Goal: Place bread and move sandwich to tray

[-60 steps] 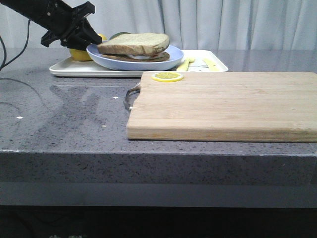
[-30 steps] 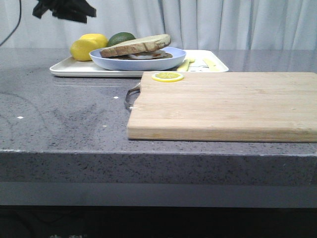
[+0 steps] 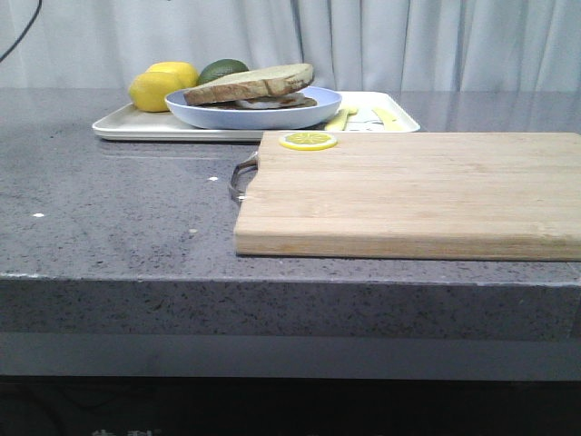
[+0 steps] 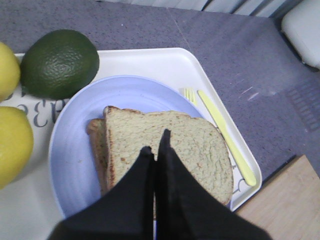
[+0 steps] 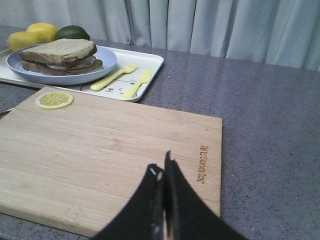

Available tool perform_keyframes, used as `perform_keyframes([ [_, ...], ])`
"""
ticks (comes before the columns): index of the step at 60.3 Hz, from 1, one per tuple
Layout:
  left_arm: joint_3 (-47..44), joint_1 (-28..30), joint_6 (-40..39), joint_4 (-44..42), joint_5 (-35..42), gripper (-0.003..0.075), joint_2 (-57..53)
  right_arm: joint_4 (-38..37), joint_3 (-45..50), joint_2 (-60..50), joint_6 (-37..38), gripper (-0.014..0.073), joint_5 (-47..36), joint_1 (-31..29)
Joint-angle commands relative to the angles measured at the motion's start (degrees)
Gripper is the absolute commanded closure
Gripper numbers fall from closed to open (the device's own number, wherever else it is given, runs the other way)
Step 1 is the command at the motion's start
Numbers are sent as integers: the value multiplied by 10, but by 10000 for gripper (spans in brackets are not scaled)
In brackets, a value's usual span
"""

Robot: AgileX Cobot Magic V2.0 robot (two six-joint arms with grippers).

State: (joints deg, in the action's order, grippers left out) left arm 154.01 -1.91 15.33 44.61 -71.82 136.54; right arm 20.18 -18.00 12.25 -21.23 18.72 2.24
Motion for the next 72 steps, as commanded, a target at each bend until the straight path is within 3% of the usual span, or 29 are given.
perform_keyframes([
  [1, 20, -6, -53, -47, -1, 739, -68, 7, -16, 5, -3, 670, -43, -3],
  [11, -9, -53, -106, -356, -1, 739, -134, 7, -16, 5, -3, 670, -43, -3],
  [18, -104, -79, -107, -435, -1, 739, -193, 7, -16, 5, -3, 670, -43, -3],
  [41, -437, -68, -119, -441, 35, 739, -334, 7, -16, 5, -3, 670, -47, -3],
  [57, -636, -43, -138, -441, 176, 739, -478, 7, -16, 5, -3, 670, -48, -3],
  [72, -804, -38, -147, -429, 356, 739, -636, 7, -16, 5, -3, 670, -47, -3],
])
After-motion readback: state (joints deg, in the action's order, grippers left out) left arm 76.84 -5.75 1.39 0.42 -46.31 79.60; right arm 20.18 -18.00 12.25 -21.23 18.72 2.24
